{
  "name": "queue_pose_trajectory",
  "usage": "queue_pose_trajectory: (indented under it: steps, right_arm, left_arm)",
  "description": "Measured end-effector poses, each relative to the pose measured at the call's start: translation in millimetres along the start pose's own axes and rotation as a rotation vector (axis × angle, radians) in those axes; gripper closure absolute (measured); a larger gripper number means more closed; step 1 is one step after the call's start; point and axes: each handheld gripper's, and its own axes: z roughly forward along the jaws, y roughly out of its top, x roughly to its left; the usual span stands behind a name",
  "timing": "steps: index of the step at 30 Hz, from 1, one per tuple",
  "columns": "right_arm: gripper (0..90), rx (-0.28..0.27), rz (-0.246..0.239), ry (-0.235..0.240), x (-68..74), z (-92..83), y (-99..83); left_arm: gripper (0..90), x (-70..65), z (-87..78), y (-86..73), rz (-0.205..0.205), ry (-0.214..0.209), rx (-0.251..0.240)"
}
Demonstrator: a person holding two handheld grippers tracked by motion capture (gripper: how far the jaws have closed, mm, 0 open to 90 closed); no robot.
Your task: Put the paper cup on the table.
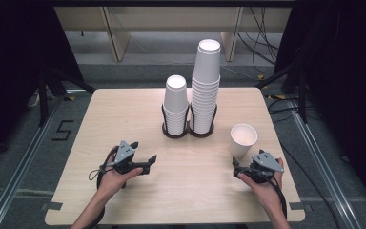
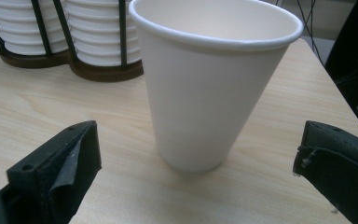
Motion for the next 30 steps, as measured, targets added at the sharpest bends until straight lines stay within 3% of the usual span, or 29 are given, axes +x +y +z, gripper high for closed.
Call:
queue_pose_trajectory:
  steps: [1, 2, 3, 4, 5, 10, 11, 14, 15, 16, 17, 25, 26, 27, 28, 29, 30]
  right_arm:
    - [0.5, -0.003, -0.005, 0.015, -1.4, -0.7, -0.3]
    - [0.5, -0.010, -0.031, -0.004, -2.1, -3.2, -0.4]
    - [0.5, -0.004, 0.005, -0.016, 0.2, -4.9, -1.5]
    - [0.5, 0.003, 0.011, -0.011, 0.5, -6.8, -1.6]
    - [0.5, -0.012, -0.028, -0.008, -2.2, -7.1, -2.0]
    - [0.5, -0.020, -0.023, -0.011, -5.7, -11.9, -6.8]
    - [0.5, -0.005, 0.018, -0.017, -3.6, -15.1, -7.8]
    - [0.5, -0.020, -0.018, -0.020, -8.1, -17.0, -11.1]
    - [0.5, -0.024, 0.006, -0.029, -6.4, -18.2, -12.4]
    - [0.5, -0.029, -0.020, -0.029, -8.6, -18.2, -13.4]
    - [0.5, -0.018, 0.007, -0.028, -7.1, -19.8, -14.5]
    - [0.5, -0.051, 0.007, -0.012, -9.5, -24.2, -22.9]
    - [0.5, -0.057, 0.008, -0.028, -9.5, -25.7, -24.0]
    - [0.5, -0.050, 0.042, -0.033, -7.3, -27.6, -25.3]
    - [0.5, -0.071, 0.009, -0.036, -10.0, -27.2, -25.7]
    - [0.4, -0.062, 0.041, -0.036, -8.4, -28.6, -26.2]
    - [0.5, -0.072, 0.034, -0.042, -9.3, -28.7, -26.6]
  left_arm:
    - [9.4, -0.2, 0.1, -0.1, 0.000, 0.000, 0.000]
    - [9.4, -0.2, 0.2, -0.2, 0.002, 0.000, 0.000]
    - [9.4, -0.3, 0.2, -0.2, 0.002, 0.000, 0.000]
    - [9.4, -0.2, 0.1, -0.2, 0.001, 0.001, 0.000]
    - [9.3, -0.1, 0.1, -0.2, 0.001, 0.000, 0.000]
    - [9.4, 0.7, -0.1, -0.9, -0.003, 0.002, 0.003]
    - [9.4, 0.8, 0.2, -1.1, -0.004, 0.001, 0.000]
    - [9.4, 0.7, 0.8, -1.7, -0.001, -0.001, 0.000]
    - [9.4, 0.4, 0.6, -1.7, 0.000, 0.001, 0.005]
    - [9.4, 0.3, 0.8, -1.9, 0.000, 0.002, 0.006]
    - [9.3, 0.3, 0.8, -2.0, 0.000, 0.002, 0.006]
    - [9.2, 0.8, 1.0, -2.6, -0.003, 0.005, 0.004]
    - [9.1, 0.3, 1.2, -2.7, -0.003, 0.003, 0.007]
    - [8.8, -0.2, 1.9, -2.9, -0.001, -0.001, 0.008]
    - [8.3, -1.1, 2.8, -3.1, 0.000, -0.005, 0.006]
    - [7.9, -2.4, 3.2, -2.9, 0.000, -0.007, 0.011]
    - [7.7, -3.6, 3.9, -2.7, 0.003, -0.011, 0.013]
